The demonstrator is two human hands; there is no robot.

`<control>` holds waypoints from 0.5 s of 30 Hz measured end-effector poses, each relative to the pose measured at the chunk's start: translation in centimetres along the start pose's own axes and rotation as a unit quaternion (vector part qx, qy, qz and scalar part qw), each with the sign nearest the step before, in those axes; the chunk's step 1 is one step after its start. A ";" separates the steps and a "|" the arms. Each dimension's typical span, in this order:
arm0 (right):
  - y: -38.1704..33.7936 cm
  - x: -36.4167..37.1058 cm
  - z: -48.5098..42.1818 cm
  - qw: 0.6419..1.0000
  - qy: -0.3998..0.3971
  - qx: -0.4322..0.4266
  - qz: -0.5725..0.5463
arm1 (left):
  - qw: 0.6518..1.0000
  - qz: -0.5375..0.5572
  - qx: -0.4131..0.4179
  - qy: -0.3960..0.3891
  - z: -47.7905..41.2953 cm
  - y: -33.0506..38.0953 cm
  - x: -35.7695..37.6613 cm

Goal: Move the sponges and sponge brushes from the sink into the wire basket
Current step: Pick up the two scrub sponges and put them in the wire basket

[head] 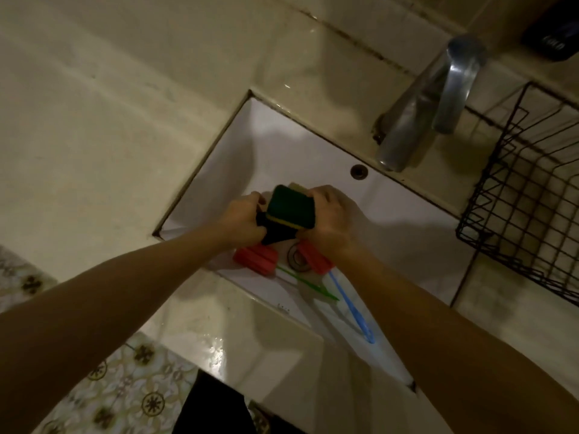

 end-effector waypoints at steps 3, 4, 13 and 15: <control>0.4 -0.5 0.9 0.997 0.034 0.058 -0.045 | 0.998 -0.042 0.044 -0.015 0.2 0.2 0.6; 0.6 -0.5 1.3 0.995 0.047 0.071 -0.054 | 0.996 -0.074 0.052 -0.013 0.3 0.3 0.9; 2.2 0.3 7.1 0.965 0.131 0.164 -0.158 | 0.960 -0.246 0.132 -0.029 -0.3 1.5 1.9; 2.4 0.1 9.2 0.959 0.130 0.182 -0.175 | 0.950 -0.278 0.142 -0.028 0.5 2.1 0.9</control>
Point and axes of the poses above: each hand's wrist, its own z-axis away from the middle knuckle, its own x-axis out of the palm, y = z × x, the point moved 1 cm from there along -z, towards the middle knuckle, and after that the axes turned 10 degrees about x, right-handed, at the moved point
